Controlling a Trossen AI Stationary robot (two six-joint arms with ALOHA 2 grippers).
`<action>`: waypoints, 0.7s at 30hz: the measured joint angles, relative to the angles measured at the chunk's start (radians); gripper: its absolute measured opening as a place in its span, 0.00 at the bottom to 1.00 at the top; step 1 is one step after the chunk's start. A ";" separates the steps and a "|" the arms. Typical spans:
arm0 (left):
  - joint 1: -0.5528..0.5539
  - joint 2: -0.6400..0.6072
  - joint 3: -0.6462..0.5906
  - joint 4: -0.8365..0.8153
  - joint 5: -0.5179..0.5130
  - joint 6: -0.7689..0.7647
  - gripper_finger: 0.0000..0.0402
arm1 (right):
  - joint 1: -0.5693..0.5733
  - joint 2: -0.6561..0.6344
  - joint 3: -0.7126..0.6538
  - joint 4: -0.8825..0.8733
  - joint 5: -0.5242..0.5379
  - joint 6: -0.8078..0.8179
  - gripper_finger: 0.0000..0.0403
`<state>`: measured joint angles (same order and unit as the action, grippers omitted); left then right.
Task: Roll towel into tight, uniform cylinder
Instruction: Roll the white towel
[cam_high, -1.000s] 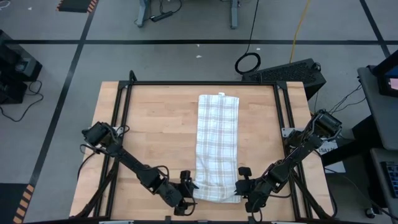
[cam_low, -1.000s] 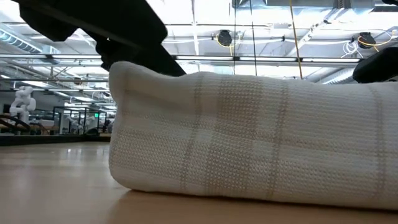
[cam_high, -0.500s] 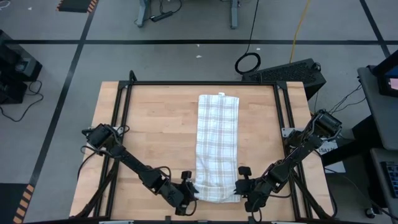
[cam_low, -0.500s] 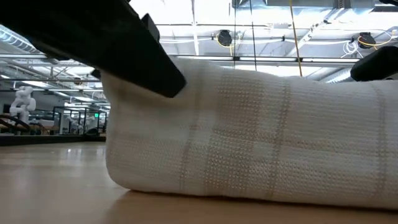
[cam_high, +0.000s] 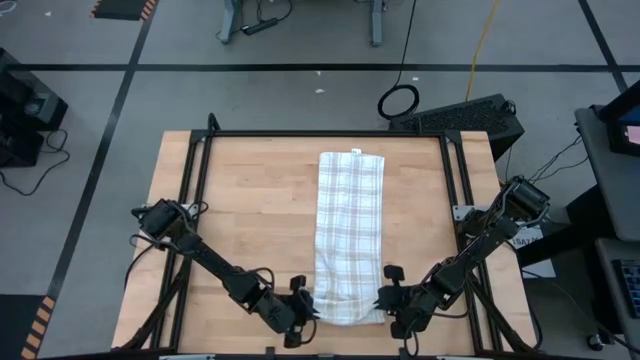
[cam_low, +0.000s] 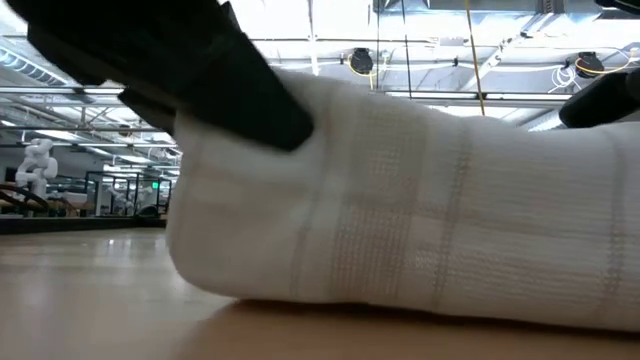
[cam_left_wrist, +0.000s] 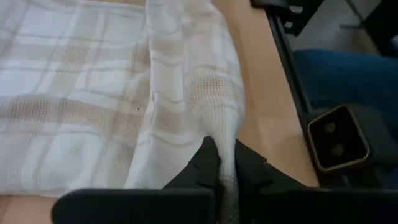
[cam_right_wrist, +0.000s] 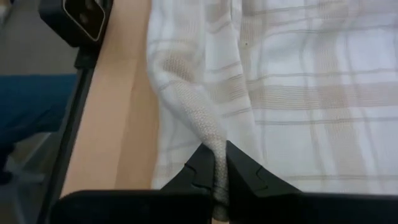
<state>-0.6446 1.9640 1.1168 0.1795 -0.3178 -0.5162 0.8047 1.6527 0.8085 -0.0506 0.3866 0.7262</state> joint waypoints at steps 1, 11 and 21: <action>-0.003 0.000 0.000 0.005 -0.001 -0.012 0.04 | 0.000 0.000 0.000 0.002 0.000 0.015 0.02; -0.022 0.000 0.000 0.050 -0.004 -0.106 0.04 | 0.022 0.000 0.000 0.022 -0.109 0.178 0.02; -0.057 -0.001 0.000 0.036 -0.103 -0.217 0.04 | 0.074 0.002 0.000 0.079 -0.092 0.177 0.02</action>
<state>-0.7019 1.9633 1.1168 0.2160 -0.4212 -0.7337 0.8785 1.6548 0.8082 0.0288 0.2948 0.9035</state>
